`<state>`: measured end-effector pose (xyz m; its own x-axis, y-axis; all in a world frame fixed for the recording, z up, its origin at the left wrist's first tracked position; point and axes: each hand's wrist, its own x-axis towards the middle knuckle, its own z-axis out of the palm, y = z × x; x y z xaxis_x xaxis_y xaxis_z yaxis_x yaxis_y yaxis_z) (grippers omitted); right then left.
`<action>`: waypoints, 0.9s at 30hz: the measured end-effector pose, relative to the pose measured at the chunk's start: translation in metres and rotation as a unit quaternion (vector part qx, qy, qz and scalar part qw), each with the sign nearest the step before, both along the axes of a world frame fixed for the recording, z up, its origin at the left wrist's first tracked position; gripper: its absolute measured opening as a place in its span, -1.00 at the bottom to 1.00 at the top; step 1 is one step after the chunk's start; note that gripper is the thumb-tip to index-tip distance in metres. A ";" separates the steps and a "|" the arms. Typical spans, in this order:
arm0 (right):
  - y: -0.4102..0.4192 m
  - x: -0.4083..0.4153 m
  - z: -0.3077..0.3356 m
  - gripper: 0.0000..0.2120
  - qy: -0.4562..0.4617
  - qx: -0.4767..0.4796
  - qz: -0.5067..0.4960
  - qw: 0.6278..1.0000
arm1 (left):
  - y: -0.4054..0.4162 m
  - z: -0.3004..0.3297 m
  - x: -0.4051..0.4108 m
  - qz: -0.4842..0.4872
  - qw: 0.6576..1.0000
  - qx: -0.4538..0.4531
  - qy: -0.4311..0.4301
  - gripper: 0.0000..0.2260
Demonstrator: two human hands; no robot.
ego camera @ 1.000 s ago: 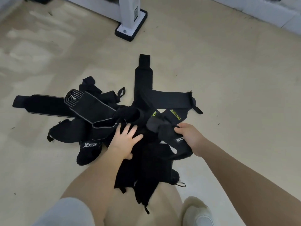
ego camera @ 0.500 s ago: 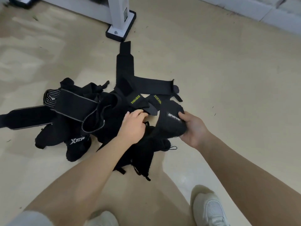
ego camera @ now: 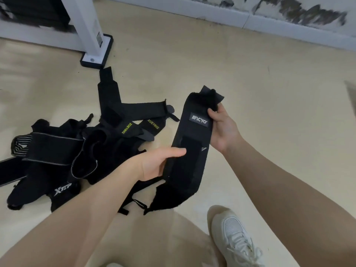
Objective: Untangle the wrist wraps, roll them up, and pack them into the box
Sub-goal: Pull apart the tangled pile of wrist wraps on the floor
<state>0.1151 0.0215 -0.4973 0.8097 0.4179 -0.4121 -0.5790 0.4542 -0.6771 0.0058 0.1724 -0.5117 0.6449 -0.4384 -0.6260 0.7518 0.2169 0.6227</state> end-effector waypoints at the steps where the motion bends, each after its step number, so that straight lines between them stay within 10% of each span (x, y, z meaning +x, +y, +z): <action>1: -0.005 0.000 -0.001 -0.66 0.003 -0.007 -0.011 1.000 | -0.003 0.002 -0.002 -0.019 1.000 -0.006 0.001 -0.72; 9: -0.048 0.017 -0.013 -0.60 0.050 -0.137 -0.003 0.989 | -0.040 0.011 0.007 0.081 0.996 -0.012 0.042 -0.72; 14: -0.070 0.027 -0.041 -0.62 0.093 -0.319 0.099 0.938 | -0.070 -0.016 0.032 0.029 0.984 0.175 0.026 -0.68; 19: -0.084 0.038 -0.075 -0.60 0.182 -0.429 0.291 0.836 | -0.103 -0.033 0.057 0.046 0.984 0.170 0.003 -0.71; 23: -0.097 0.066 -0.086 -0.66 0.299 -0.303 0.237 0.873 | -0.116 -0.039 0.089 0.031 0.979 0.198 -0.036 -0.70; 27: -0.094 0.115 -0.095 -0.69 0.168 -0.296 0.122 0.932 | -0.123 -0.054 0.121 0.072 0.978 0.193 -0.022 -0.67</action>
